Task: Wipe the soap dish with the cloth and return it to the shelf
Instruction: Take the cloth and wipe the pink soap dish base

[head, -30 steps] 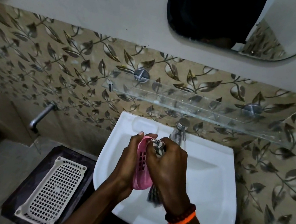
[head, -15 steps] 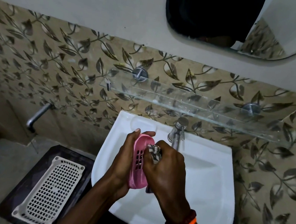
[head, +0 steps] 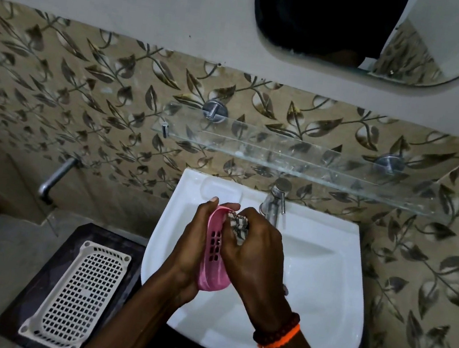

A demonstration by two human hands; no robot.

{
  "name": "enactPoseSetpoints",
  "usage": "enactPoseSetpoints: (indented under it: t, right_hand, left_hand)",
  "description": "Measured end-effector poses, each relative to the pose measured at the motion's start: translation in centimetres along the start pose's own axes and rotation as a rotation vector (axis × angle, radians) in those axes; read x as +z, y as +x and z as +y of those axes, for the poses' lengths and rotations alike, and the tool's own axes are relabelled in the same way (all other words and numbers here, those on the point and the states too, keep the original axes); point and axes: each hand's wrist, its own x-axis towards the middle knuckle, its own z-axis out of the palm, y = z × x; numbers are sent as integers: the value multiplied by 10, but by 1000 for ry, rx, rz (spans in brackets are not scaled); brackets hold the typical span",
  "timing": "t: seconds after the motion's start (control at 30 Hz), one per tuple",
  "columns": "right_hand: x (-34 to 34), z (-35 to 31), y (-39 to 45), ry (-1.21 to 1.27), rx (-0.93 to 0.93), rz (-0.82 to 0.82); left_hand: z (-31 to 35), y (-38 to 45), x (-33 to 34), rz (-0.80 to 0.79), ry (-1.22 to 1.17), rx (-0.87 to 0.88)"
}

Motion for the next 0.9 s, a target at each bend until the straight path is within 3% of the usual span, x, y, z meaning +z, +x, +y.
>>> enactPoseSetpoints:
  t: [0.17,0.4,0.6,0.67,0.8,0.9]
  right_hand:
    - [-5,2,-34,-154,-25,-135]
    - [-32,-11,-3,-159,-192,34]
    - [-28,8,-43,-165,-209,-278]
    - [-28,10,-34,-134,-231,-256]
    - [-38,2,-2,-208,-280,-61]
    - [-39,4,-6,-333,-350,-152]
  left_hand:
    - [17,3,-9,-39,-116,8]
    - [10,-5,4,-91,-6,-78]
    - [25,-4,-10,-40,12,-33]
    - [22,-6,-5,-37,63,-33]
    - [15,-10,6,-47,23,-46]
    - [15,-7,6,-31,60,-14]
